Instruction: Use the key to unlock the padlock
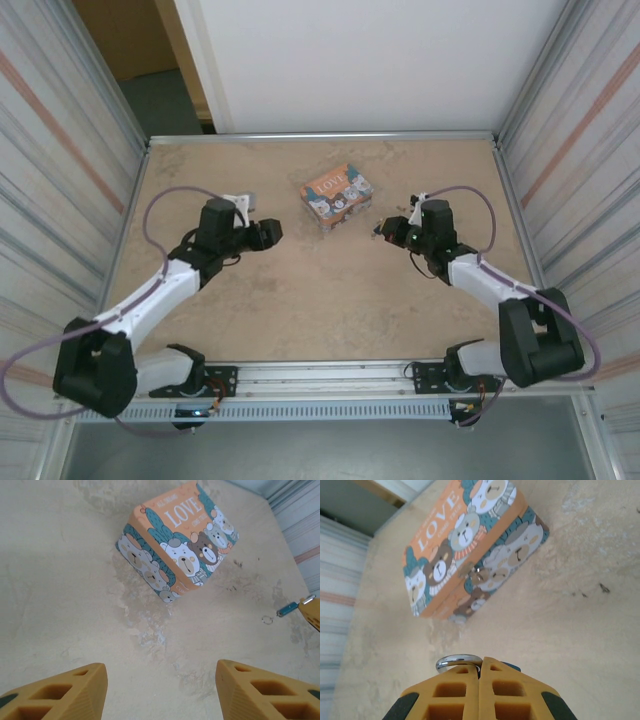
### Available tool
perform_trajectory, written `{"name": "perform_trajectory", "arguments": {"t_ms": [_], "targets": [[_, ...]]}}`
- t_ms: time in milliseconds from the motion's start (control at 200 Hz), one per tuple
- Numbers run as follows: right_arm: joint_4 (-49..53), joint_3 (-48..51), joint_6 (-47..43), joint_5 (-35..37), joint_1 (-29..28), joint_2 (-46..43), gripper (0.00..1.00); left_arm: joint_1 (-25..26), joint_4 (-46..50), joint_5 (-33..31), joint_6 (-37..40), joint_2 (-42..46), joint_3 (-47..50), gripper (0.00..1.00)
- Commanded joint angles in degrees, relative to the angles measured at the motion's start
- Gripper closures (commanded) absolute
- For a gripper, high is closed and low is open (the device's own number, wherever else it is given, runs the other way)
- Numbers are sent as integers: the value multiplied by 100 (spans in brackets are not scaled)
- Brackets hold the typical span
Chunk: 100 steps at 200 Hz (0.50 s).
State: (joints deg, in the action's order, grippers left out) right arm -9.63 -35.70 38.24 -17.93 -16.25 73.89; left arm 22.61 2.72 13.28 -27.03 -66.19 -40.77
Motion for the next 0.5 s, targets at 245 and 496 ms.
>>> {"name": "perform_trajectory", "arguments": {"t_ms": [245, 496], "targets": [[3260, -640, -1416, 55, -531, -1109, 100, -94, 91, -616, 326, 1549, 769, 39], [4382, -745, -1596, 465, -1041, -1351, 100, -192, 167, -670, 498, 2093, 987, 37]]}}
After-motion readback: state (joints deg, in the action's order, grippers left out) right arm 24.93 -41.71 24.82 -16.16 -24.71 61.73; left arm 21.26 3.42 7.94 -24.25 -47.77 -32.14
